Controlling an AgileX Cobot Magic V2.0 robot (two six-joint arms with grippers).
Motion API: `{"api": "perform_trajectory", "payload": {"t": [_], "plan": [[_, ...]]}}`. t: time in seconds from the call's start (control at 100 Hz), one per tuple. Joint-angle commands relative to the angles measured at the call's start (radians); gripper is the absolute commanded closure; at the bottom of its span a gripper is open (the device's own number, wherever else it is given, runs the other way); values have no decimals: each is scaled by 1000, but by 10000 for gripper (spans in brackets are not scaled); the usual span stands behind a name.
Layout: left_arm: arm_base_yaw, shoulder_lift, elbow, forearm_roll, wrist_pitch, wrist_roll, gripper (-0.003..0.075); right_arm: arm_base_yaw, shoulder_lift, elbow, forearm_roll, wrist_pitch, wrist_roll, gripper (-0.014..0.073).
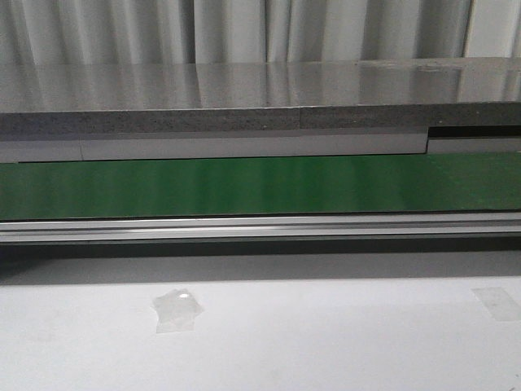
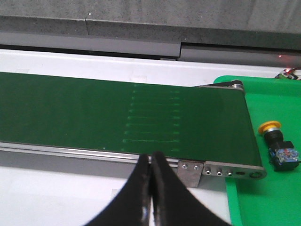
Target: Move button from left to right
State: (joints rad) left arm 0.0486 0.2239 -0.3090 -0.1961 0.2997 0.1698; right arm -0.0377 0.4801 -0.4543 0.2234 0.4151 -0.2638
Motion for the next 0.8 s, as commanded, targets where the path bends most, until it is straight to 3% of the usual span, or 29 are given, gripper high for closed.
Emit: {"api": "perform_trajectory", "payload": {"t": [0.0, 0.23, 0.57, 0.79], "plan": [[-4, 11, -27, -13, -83, 0, 740, 19, -33, 2, -44, -121, 34, 661], [-4, 11, -27, -13, -83, 0, 740, 114, -216, 143, -241, -228, 282, 661], [-4, 11, -27, -13, -83, 0, 740, 127, -509, 387, -241, -305, 308, 661], [-4, 11, -27, -13, -83, 0, 740, 127, -509, 468, -237, -375, 308, 661]]}}
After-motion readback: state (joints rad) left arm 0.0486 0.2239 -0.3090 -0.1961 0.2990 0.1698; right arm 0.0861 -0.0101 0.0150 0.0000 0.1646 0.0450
